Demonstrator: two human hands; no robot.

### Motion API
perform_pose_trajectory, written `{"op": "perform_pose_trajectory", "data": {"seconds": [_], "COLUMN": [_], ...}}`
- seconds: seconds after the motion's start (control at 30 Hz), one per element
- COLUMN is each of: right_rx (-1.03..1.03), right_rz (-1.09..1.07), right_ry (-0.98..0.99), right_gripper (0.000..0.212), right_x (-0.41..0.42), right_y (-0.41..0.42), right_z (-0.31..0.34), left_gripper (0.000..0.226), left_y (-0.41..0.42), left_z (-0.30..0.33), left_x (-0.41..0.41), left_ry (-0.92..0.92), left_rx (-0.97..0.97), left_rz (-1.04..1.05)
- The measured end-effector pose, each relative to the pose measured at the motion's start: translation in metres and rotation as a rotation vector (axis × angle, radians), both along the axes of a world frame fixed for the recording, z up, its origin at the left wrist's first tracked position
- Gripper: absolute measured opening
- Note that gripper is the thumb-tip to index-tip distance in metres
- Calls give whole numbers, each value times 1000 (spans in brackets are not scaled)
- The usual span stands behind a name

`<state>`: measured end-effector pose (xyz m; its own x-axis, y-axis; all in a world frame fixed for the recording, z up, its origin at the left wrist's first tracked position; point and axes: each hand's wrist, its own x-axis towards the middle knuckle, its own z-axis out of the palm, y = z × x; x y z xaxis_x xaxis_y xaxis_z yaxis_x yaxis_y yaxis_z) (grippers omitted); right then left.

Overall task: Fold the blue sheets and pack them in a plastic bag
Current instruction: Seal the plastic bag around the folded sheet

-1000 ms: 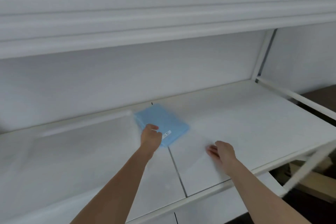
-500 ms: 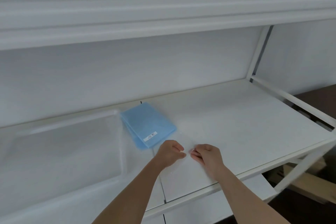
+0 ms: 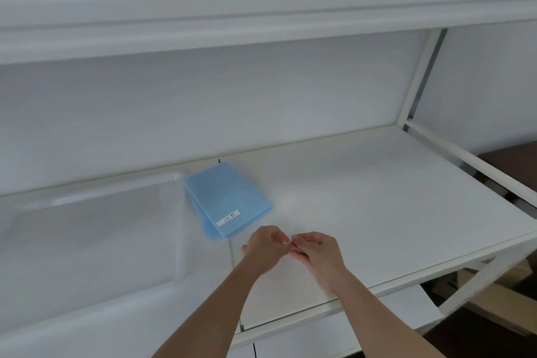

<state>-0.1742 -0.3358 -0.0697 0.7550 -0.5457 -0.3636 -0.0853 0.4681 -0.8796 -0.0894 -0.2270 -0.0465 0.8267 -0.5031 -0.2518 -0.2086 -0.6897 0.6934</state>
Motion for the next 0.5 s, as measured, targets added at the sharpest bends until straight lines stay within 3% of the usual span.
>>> {"op": "perform_pose_trajectory", "data": {"seconds": [0.27, 0.5], "right_rx": [57, -27], "right_rz": [14, -22], "right_ry": [-9, 36], "right_gripper": [27, 23], "right_x": [3, 4], "right_y": [-2, 2], "right_z": [-3, -4], "left_gripper": [12, 3], "left_y": [-1, 5], "left_z": [-3, 1], "left_x": [2, 2], "left_ry": [67, 164], "left_rx": [-77, -182], "left_rz": [87, 130]}}
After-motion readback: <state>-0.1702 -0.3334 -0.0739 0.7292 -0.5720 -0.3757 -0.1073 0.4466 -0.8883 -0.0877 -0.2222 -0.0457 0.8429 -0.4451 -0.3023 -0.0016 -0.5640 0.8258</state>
